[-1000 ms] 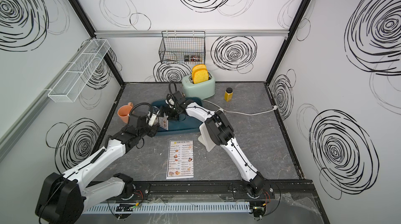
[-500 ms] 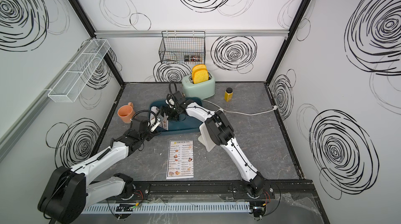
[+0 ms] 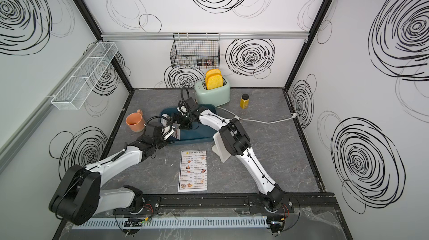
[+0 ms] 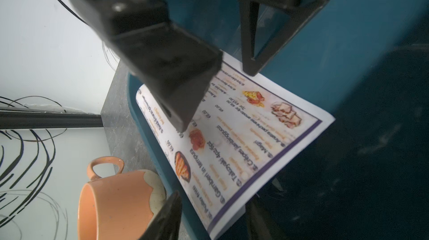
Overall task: Replace the menus in the menu holders
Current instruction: Adjust the storage box at the center of the board.
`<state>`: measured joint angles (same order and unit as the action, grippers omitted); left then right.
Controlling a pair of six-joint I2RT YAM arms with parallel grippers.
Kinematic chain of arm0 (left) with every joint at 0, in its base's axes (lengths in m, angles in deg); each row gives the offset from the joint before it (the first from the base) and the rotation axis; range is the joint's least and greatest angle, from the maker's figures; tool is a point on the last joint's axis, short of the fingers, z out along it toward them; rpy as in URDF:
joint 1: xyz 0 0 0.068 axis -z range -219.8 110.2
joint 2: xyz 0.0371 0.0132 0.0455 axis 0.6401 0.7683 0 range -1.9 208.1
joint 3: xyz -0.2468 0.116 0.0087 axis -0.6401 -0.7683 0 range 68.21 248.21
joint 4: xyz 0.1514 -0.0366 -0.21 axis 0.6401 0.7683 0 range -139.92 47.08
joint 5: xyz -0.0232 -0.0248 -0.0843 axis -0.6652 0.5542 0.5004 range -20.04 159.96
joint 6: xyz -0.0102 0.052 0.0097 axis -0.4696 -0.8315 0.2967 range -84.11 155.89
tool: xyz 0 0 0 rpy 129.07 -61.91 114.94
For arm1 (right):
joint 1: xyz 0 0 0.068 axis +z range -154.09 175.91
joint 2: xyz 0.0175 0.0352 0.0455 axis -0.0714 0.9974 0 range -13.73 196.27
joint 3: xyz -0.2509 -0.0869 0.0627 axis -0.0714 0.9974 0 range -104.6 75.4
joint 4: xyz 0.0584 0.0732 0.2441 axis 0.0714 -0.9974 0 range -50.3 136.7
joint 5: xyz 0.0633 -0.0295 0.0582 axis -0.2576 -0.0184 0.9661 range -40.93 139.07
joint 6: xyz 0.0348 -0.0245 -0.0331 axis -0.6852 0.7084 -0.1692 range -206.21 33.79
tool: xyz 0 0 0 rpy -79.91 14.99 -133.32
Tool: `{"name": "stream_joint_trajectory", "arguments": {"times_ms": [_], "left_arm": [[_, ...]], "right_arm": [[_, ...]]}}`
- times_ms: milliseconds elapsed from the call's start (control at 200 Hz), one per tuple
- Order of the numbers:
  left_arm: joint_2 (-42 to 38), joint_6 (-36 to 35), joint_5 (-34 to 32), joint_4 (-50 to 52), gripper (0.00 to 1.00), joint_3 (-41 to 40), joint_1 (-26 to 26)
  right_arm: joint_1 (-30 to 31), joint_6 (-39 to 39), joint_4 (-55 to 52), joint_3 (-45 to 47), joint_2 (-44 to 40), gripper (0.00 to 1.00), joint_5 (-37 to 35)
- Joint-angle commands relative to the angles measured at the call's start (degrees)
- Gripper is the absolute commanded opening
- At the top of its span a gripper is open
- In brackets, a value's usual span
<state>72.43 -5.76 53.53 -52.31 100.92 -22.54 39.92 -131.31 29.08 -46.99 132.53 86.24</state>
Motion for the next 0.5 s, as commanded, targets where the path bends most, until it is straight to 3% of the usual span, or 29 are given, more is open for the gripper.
{"name": "stream_joint_trajectory", "arguments": {"times_ms": [0,150,320,495], "left_arm": [[1.4,-3.1,-1.8,-1.1,0.42,0.6,0.1],[1.7,-4.1,-3.1,-3.2,0.31,0.1,0.0],[1.3,-4.8,-3.8,-4.9,0.10,-0.5,0.0],[-0.1,-4.9,-4.0,-6.0,0.00,-1.0,0.0]], "right_arm": [[0.0,-1.3,-2.5,1.5,0.5,0.97,1.3],[-0.6,-2.7,-1.4,1.5,-0.1,0.97,2.6],[-1.5,-5.0,0.7,1.5,-2.1,0.97,3.7],[-3.2,-7.4,1.3,0.4,-5.0,0.97,3.3]]}}
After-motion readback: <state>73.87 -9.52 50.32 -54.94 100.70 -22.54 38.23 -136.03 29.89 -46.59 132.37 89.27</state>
